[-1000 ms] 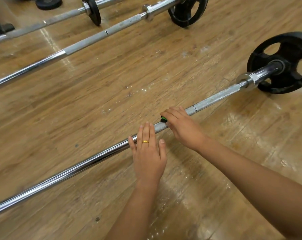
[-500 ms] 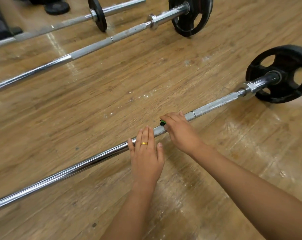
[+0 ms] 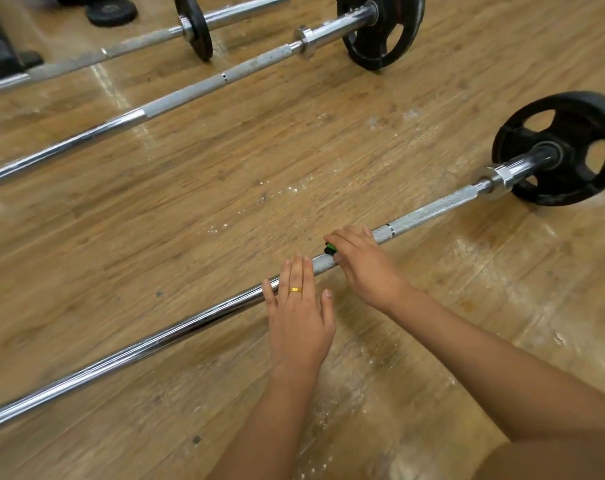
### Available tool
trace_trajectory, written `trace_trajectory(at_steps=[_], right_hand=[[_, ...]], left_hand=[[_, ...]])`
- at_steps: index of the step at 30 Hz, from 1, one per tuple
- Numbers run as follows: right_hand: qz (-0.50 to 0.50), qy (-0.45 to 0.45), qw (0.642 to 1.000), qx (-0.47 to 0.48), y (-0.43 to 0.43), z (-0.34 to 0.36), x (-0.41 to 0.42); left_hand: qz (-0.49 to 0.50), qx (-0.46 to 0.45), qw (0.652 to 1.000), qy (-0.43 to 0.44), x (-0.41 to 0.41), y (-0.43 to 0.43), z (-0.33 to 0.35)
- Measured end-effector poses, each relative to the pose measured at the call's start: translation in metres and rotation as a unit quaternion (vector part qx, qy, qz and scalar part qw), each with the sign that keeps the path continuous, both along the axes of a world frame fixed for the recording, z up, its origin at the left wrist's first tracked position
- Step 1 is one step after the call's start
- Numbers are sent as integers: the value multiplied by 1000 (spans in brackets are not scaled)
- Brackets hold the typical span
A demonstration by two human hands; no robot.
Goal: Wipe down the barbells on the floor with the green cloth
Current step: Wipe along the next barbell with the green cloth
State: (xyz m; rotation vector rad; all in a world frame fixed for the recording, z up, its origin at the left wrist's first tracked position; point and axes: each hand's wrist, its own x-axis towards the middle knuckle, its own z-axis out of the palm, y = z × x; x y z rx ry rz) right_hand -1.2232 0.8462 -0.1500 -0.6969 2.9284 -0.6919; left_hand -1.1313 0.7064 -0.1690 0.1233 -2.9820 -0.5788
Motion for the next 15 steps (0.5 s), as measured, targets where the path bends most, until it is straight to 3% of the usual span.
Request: trace_trajectory(at_steps=[15], right_hand=[[-39,22,999,-19,-8,-3,16]], left_hand=[[-14,-2,999,28,7,-3,-7]])
